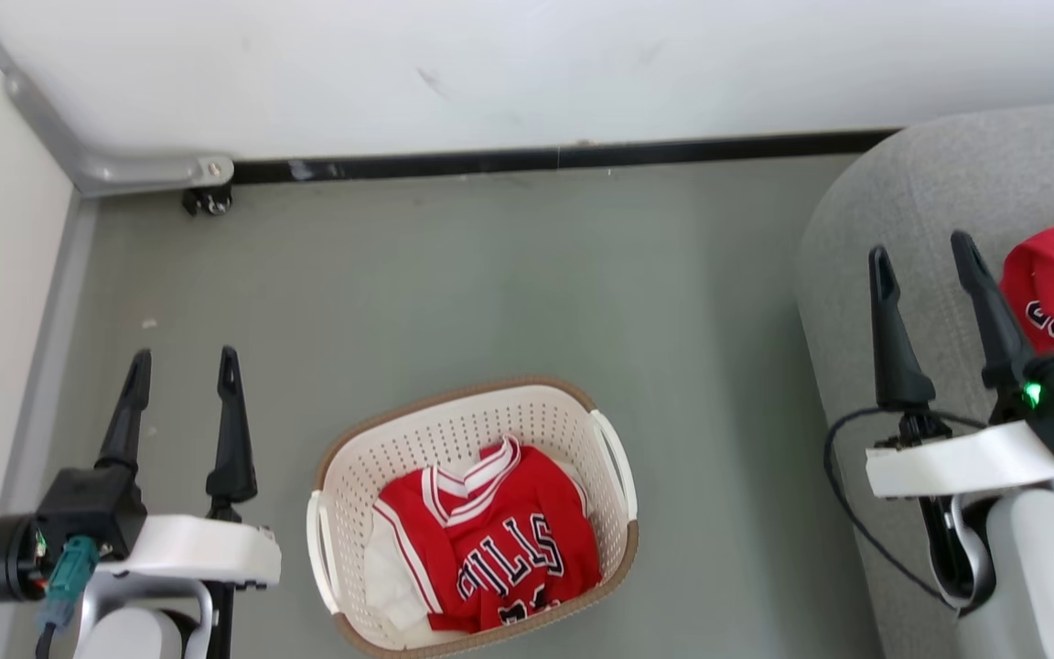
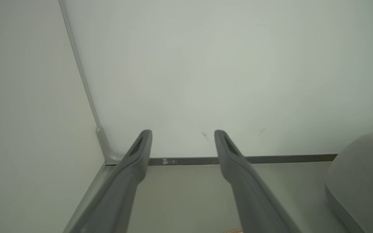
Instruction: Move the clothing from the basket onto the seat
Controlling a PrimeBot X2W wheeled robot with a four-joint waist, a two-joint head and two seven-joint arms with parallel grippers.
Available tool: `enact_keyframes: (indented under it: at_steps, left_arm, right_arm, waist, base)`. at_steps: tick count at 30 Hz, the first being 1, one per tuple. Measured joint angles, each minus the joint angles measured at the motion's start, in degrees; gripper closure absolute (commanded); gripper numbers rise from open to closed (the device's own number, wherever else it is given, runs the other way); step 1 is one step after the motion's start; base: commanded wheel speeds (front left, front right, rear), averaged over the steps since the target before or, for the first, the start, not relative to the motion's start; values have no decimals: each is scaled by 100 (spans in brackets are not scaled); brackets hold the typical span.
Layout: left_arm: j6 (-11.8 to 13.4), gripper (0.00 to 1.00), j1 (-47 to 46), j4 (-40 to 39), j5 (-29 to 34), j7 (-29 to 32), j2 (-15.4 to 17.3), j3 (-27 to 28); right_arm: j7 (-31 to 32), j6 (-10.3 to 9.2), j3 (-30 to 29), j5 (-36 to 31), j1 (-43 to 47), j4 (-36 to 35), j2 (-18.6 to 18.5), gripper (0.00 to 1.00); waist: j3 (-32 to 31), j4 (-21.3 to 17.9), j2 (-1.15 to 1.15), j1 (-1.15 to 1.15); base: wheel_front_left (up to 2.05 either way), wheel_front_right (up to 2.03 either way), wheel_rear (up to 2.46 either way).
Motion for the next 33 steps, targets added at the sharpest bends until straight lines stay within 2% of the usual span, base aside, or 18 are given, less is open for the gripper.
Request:
enact_keyframes:
  at_steps: [17,33]
  left_arm:
    - [-76,0,717,92,0,1,49,-21]
    - [-102,0,1223,14,-38,1,73,22]
  right_arm:
    - [94,0,-51,-54,933,-31,172,0]
    - [256,0,7,-204,1520,-265,245,0]
  waist:
    - [-762,-31,0,0]
    - [-1067,-42,0,0]
  base:
    - [0,0,0]
    - [0,0,0]
